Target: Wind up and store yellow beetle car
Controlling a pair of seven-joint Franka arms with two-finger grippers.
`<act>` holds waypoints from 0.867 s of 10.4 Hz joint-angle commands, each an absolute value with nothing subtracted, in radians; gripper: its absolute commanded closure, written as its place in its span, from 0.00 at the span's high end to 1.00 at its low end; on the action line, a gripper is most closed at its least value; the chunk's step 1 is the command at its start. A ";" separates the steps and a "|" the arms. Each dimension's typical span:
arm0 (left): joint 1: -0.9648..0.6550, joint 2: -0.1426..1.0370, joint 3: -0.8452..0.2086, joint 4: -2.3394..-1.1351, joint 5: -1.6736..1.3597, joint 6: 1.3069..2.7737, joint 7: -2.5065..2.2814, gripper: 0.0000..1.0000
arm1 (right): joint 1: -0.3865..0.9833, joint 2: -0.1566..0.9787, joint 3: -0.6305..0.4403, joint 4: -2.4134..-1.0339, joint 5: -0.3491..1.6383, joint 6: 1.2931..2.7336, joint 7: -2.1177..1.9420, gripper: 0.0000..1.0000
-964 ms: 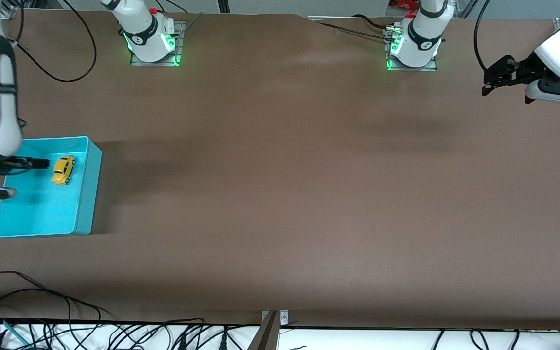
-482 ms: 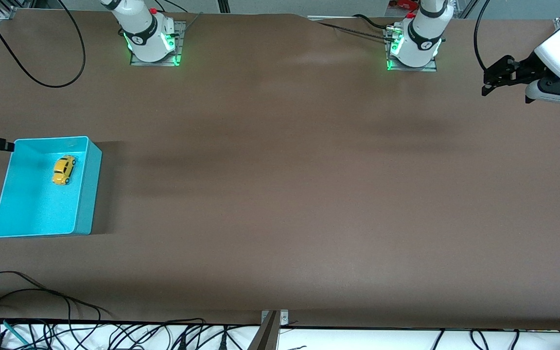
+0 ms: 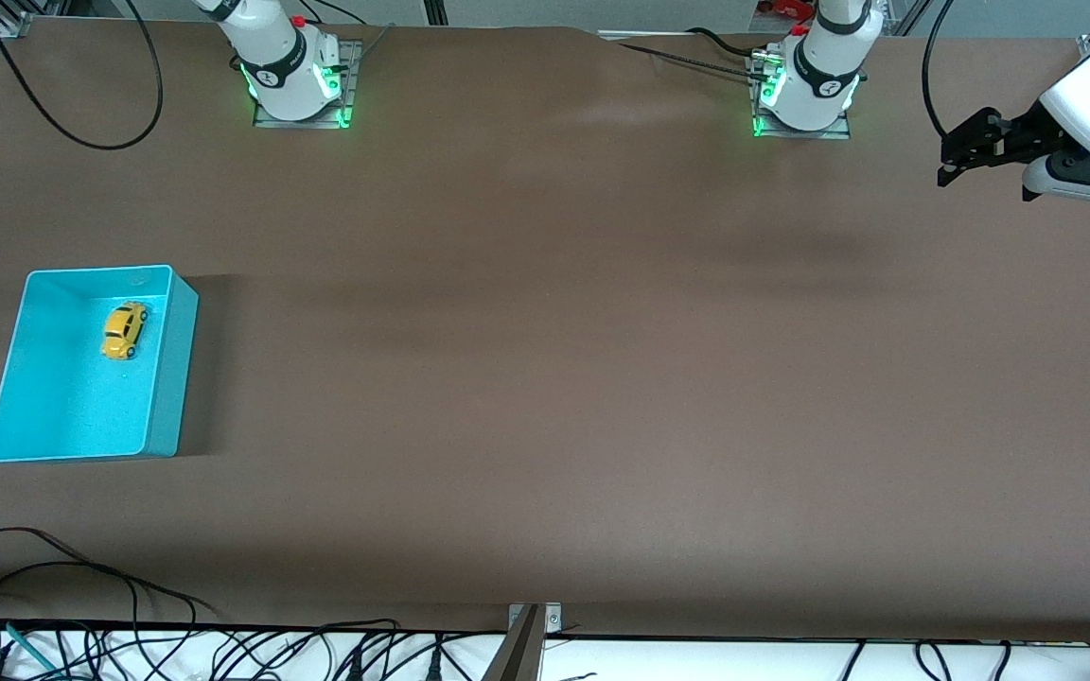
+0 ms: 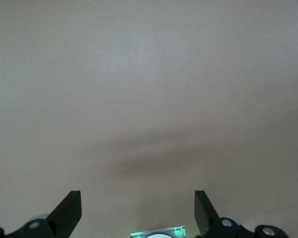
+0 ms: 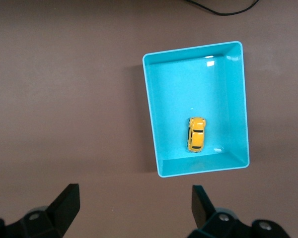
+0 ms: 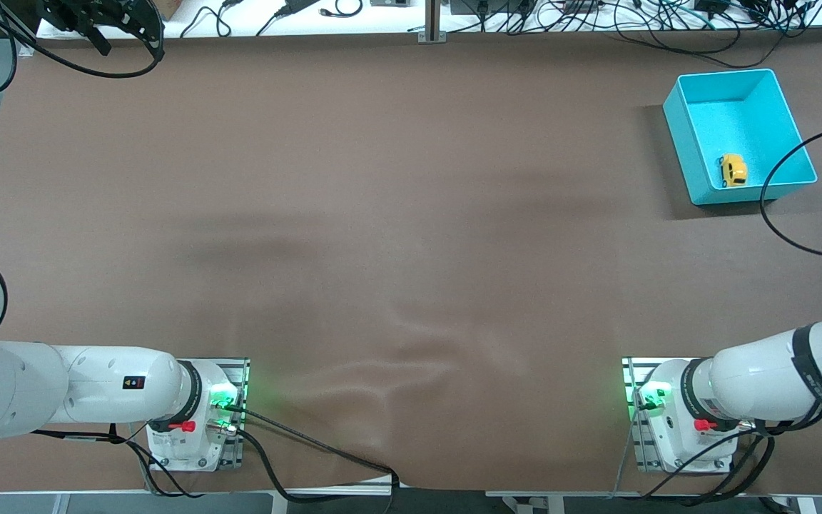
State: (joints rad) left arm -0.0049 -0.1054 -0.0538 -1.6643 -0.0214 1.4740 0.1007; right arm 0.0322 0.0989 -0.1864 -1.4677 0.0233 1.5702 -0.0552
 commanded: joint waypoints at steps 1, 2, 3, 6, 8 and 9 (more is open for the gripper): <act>-0.005 -0.092 -0.054 -1.634 -0.038 1.453 0.092 1.00 | 0.032 0.009 -0.097 -1.612 -0.022 1.648 0.061 1.00; -0.005 -0.092 -0.054 -1.634 -0.038 1.453 0.092 1.00 | 0.032 -0.008 -0.081 -1.614 -0.021 1.643 0.058 1.00; -0.005 -0.092 -0.054 -1.634 -0.038 1.453 0.092 1.00 | 0.032 -0.021 -0.080 -1.617 -0.017 1.638 0.025 1.00; -0.005 -0.092 -0.054 -1.634 -0.038 1.453 0.092 1.00 | 0.032 -0.055 -0.080 -1.612 -0.006 1.550 -0.035 1.00; -0.005 -0.092 -0.054 -1.634 -0.038 1.453 0.092 1.00 | 0.023 -0.055 -0.080 -1.605 0.003 1.510 -0.035 1.00; -0.005 -0.092 -0.054 -1.634 -0.038 1.453 0.092 1.00 | 0.021 -0.055 -0.078 -1.600 0.009 1.508 -0.035 1.00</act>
State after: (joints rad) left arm -0.0049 -0.1052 -0.0538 -1.6641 -0.0214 1.4739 0.1007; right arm 0.0342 -0.0346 -0.0831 -1.5814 -0.0055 1.5172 -0.0149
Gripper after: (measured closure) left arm 0.000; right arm 0.000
